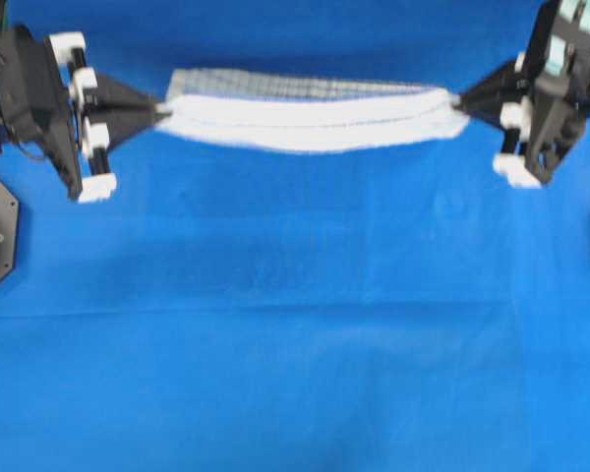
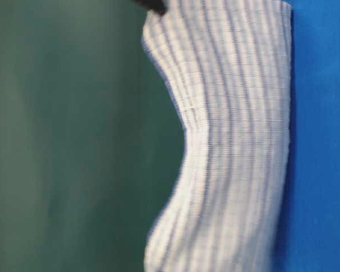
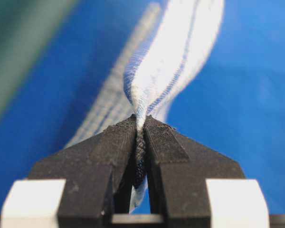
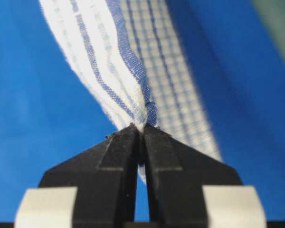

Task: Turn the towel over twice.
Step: 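Lift the far edge and pull it toward the near side, then lay the towel flat and open both grippers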

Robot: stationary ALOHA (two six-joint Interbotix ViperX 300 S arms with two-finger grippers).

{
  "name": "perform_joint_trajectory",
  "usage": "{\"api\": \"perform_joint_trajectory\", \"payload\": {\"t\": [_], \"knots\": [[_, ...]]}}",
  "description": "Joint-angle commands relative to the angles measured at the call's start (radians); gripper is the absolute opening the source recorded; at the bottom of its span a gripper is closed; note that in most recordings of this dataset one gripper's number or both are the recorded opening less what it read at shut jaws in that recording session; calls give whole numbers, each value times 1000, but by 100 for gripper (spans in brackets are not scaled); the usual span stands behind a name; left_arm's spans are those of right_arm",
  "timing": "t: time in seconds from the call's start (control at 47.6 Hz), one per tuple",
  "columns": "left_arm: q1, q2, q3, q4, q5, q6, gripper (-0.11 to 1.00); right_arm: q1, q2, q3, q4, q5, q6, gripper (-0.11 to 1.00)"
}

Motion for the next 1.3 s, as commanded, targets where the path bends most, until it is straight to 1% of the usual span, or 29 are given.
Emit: {"api": "perform_joint_trajectory", "payload": {"t": [0.0,0.084,0.105,0.126,0.21,0.336,0.442,0.589,0.673,0.82,1.114,1.283], "knots": [[-67,23,17,0,-5,-5,3,46,3,17,21,-15,11,4],[-143,57,29,0,-3,-21,3,92,18,52,38,-34,32,4],[-150,60,31,0,-3,-23,3,104,21,58,40,-38,38,4],[-176,77,32,0,-3,-32,3,114,25,66,43,-41,44,4],[-232,115,31,0,-5,-51,3,153,41,89,51,-66,71,4],[-284,184,28,0,-5,-74,3,222,86,114,58,-127,126,4],[-316,238,18,0,-12,-91,3,281,132,124,58,-172,156,4],[-368,295,-2,0,-21,-120,3,331,190,120,58,-198,186,4],[-397,322,-14,0,-29,-130,3,347,213,115,58,-199,202,4],[-420,351,-28,0,-31,-135,3,357,227,114,58,-199,207,4],[-420,360,-32,-2,-14,-126,3,368,250,109,60,-199,210,4],[-420,360,-34,0,3,-132,3,391,288,87,81,-198,210,4]]}}
